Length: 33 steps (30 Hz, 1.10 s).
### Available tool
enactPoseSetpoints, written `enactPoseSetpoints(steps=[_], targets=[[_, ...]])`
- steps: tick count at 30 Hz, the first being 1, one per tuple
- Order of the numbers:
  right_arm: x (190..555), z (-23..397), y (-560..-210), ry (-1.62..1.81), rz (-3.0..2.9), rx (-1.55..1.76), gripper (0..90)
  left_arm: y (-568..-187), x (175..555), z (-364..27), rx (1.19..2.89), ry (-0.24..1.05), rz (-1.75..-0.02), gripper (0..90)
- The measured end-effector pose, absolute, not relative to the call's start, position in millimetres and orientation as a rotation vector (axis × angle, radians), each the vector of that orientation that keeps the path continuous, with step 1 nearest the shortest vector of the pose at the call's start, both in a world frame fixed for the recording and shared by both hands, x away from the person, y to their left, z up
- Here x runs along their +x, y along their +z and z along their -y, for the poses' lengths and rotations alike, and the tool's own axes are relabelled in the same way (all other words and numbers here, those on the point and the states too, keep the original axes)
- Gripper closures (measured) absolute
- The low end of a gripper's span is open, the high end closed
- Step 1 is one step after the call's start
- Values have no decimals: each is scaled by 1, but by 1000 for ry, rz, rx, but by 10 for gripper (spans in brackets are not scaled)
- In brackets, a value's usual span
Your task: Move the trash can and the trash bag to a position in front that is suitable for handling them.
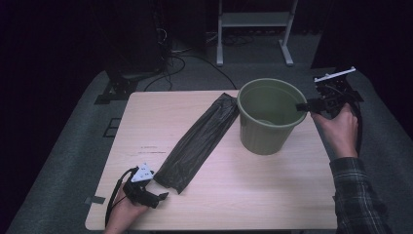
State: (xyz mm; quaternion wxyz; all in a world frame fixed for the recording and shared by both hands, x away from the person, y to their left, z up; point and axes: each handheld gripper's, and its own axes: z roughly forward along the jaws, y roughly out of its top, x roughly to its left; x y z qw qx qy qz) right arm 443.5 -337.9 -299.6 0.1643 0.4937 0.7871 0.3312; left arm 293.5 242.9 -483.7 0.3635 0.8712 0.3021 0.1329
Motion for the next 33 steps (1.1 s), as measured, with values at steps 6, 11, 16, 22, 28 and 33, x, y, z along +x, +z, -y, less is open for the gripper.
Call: enactPoseSetpoints(steps=[6, 11, 16, 22, 28, 33], targets=[[442, 332, -299, 960, -2285, 1385, 635, -484, 294, -243, 2241, 343, -777, 0], [441, 328, -297, 945, -2299, 1394, 678, -484, 293, -243, 2241, 343, -778, 0], [440, 323, -296, 949, -2342, 1359, 743, -484, 294, -243, 2243, 343, -776, 0], [438, 307, -295, 952, -2414, 1272, 796, -484, 294, -243, 2243, 343, -776, 0], [434, 299, -295, 956, -2431, 1245, 797, -484, 293, -243, 2241, 343, -778, 0], [431, 290, -295, 967, -2446, 1228, 797, -484, 293, -243, 2240, 343, -779, 0]])
